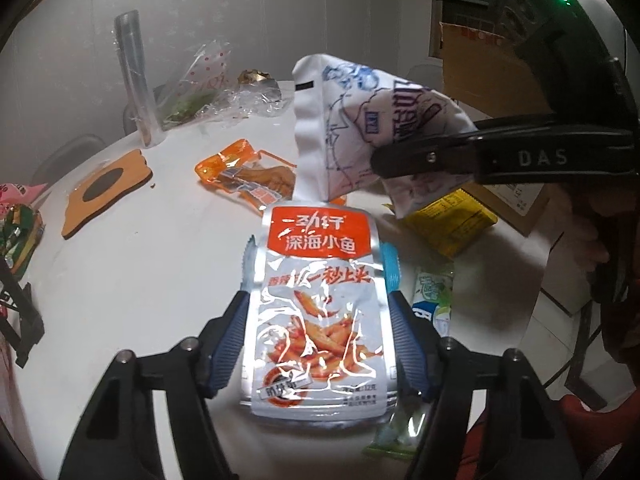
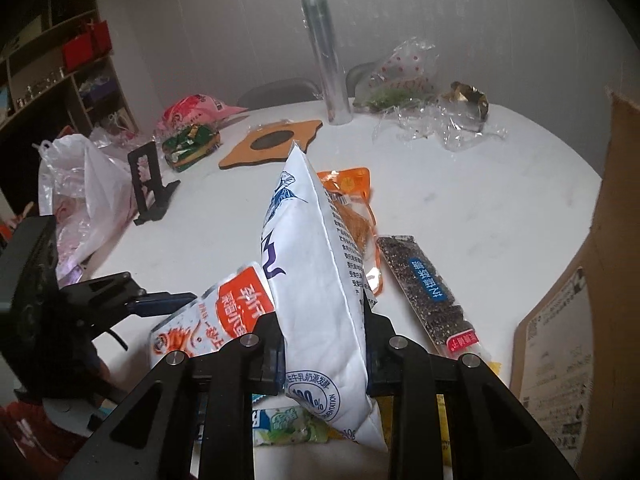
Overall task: Organize snacks
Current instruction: 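Grasp the spicy fish packet with the left tool while the right tool grasps the white bag, then carry both packets to the cardboard box and release them inside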
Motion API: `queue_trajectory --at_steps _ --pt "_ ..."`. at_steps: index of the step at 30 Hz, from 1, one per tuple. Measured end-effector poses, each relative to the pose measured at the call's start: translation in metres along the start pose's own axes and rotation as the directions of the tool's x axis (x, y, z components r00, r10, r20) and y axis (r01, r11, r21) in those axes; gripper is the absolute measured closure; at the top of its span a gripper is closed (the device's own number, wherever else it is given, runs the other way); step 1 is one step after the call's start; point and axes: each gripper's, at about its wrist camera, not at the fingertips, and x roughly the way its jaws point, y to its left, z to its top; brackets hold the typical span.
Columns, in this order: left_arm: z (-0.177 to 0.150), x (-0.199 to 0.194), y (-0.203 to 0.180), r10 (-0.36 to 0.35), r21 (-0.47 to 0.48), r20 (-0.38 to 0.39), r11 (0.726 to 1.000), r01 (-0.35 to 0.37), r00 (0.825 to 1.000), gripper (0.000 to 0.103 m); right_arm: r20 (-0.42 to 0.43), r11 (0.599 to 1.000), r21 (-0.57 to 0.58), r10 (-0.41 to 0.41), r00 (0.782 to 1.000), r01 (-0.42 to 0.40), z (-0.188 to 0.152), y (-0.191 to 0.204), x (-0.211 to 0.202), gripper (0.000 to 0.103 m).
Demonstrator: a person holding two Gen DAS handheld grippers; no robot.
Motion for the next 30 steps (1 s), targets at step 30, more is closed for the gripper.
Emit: queue_trajectory --at_steps 30 --pt "0.078 -0.123 0.021 0.056 -0.008 0.297 0.998 -0.057 0.953 0.038 0.199 0.997 -0.079 0.001 0.98 0.016 0.034 0.026 -0.105 0.081"
